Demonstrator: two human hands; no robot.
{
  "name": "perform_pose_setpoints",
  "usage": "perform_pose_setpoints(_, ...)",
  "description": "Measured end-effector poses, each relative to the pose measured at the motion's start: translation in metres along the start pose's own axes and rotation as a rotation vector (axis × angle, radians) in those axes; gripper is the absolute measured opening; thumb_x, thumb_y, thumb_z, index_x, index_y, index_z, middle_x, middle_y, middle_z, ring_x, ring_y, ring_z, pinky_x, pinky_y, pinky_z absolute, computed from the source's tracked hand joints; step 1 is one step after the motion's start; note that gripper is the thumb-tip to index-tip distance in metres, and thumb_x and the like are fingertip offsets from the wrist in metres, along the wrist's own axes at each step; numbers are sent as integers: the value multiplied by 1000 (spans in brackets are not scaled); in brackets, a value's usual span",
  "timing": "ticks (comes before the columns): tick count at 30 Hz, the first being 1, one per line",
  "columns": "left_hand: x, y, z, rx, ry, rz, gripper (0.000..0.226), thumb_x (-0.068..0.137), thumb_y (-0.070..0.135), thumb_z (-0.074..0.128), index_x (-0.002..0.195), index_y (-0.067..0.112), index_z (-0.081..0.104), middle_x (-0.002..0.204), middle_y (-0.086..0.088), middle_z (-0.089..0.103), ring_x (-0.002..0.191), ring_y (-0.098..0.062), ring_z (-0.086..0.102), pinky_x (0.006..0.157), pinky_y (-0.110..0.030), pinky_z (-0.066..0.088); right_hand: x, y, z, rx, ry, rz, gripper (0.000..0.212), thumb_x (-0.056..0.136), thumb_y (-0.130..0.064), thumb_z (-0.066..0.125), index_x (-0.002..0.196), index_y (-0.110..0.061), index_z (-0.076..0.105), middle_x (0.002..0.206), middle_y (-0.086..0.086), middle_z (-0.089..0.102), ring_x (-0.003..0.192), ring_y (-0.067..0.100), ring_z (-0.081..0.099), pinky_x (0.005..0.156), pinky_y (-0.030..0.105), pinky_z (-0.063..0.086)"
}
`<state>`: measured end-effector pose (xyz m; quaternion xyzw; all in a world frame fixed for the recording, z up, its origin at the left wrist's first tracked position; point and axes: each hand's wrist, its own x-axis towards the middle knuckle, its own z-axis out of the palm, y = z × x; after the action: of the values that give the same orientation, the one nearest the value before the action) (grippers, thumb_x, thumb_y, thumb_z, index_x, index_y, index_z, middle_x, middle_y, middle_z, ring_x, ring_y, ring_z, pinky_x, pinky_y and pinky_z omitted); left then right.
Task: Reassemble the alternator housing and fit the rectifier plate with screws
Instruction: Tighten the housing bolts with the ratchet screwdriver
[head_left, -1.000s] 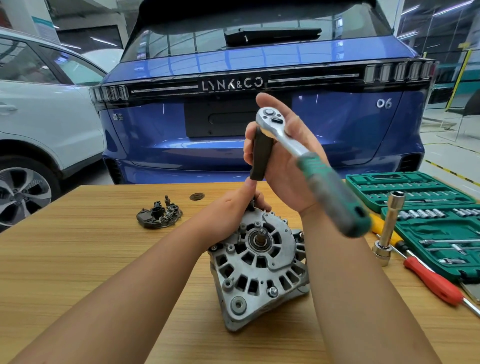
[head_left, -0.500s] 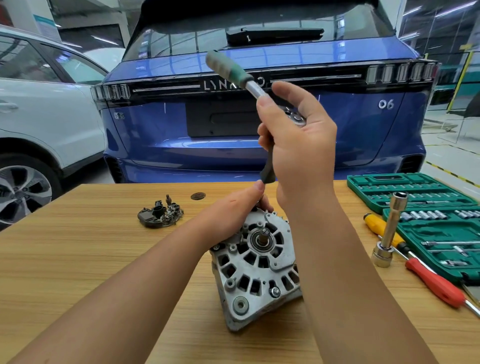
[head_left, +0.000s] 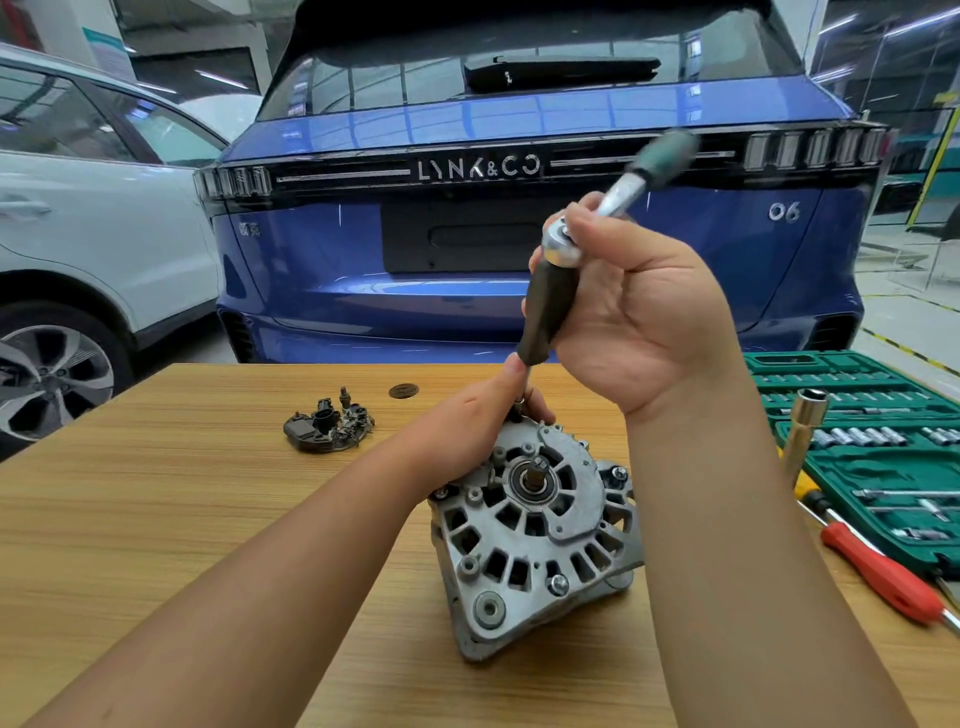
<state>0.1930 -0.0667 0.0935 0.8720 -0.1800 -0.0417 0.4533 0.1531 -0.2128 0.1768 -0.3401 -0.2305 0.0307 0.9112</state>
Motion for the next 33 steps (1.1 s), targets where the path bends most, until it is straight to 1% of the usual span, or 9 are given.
perform_pose_setpoints(3,2,-3,0,-33,44,10,67,103,66,12,73,58,71,75,35,69,73,18,63,71,-1,45,3,18,0,-54,-19,-235,27,88,5,60,82,-18,47,83,-1,56,76,15,56,82,32,40)
perform_pose_setpoints(5,-3,3,1,-50,41,18,70,105,61,12,55,69,61,57,48,53,60,33,48,54,9,31,5,28,-1,-128,-16,-366,23,88,4,62,83,-17,53,93,1,62,81,17,58,85,39,41)
perform_pose_setpoints(8,-1,0,2,-84,63,33,66,107,58,13,72,45,68,57,49,52,60,34,46,54,10,28,9,30,-3,-198,-1,-460,27,84,2,64,71,-21,66,107,6,65,87,20,60,87,42,41)
perform_pose_setpoints(11,1,-1,2,-86,52,35,49,109,54,16,97,36,61,70,52,56,70,34,49,60,9,32,10,34,-8,-444,20,-684,26,88,11,63,80,-14,63,114,19,61,96,19,63,88,33,49)
perform_pose_setpoints(17,1,-1,1,28,39,101,33,113,34,21,118,43,52,105,36,48,78,35,41,72,12,26,11,53,-8,-872,59,-1094,24,90,16,61,103,-5,63,118,32,57,109,34,60,96,33,50)
perform_pose_setpoints(20,-1,0,-1,55,47,85,46,109,50,15,106,42,61,91,47,57,79,28,47,69,10,29,8,49,-15,-828,-44,-887,20,94,-4,55,113,-10,61,124,30,57,107,40,62,93,53,52)
perform_pose_setpoints(26,-5,5,-1,-19,41,57,68,104,61,12,102,23,68,83,43,64,78,26,55,60,6,33,4,34,-21,-420,-226,-398,44,97,-29,30,136,-18,47,122,19,60,93,26,58,83,38,45)
perform_pose_setpoints(29,-3,3,0,-49,19,71,70,99,65,13,98,18,64,92,28,72,89,11,62,81,-9,42,12,22,-23,-323,-256,-215,58,79,-49,71,130,-25,56,111,9,67,89,24,60,83,38,43)
perform_pose_setpoints(33,-3,2,0,-51,10,62,65,91,75,18,90,27,61,108,16,75,106,-11,67,102,-38,48,15,16,-31,-249,-334,-110,66,77,-49,76,134,-27,52,104,6,68,89,20,62,87,35,43)
